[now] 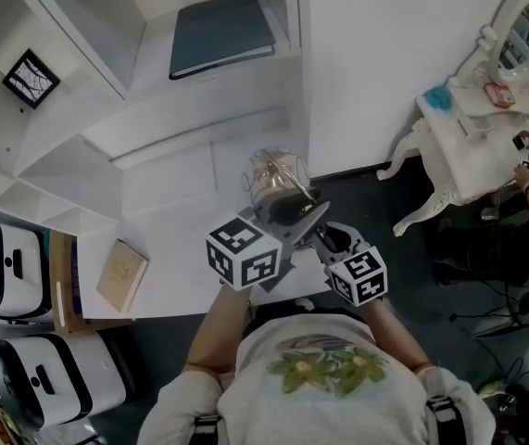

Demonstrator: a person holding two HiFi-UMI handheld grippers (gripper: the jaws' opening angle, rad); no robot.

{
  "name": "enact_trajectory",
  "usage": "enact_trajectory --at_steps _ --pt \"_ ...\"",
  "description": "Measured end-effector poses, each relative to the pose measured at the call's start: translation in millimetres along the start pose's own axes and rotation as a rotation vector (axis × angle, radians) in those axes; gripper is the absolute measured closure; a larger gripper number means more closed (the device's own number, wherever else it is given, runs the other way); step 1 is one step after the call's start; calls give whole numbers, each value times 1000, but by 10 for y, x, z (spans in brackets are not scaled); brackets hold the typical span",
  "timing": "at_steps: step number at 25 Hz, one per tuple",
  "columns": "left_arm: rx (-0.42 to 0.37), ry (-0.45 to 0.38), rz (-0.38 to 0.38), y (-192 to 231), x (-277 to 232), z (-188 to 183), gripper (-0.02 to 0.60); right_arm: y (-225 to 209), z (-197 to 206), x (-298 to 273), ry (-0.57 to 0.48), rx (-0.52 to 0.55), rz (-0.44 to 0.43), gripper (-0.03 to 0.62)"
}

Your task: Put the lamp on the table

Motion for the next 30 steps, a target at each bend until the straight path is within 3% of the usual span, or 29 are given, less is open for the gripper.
enact_trajectory --at_steps 5,17,25,30 --pt "-27 -14 -15 -14 84 81 492 26 -50 100 -8 36 34 530" --pt "25 -33 -86 14 320 400 492 64 -125 424 -68 39 147 531" --pt "-89 14 -184 -95 425 683 551 313 -280 671 -175 21 111 560" --pt "-69 -2 -180 -197 513 812 552 449 -339 783 -207 24 98 563"
Point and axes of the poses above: the fingertips, and each gripper's own axes: x backward along the fingers, y to its left, z out of its underside, the point moved 3 cm from there along x, backward along the fingers, and after that the axes turned 12 degrees about x, right-handed, at the moved point
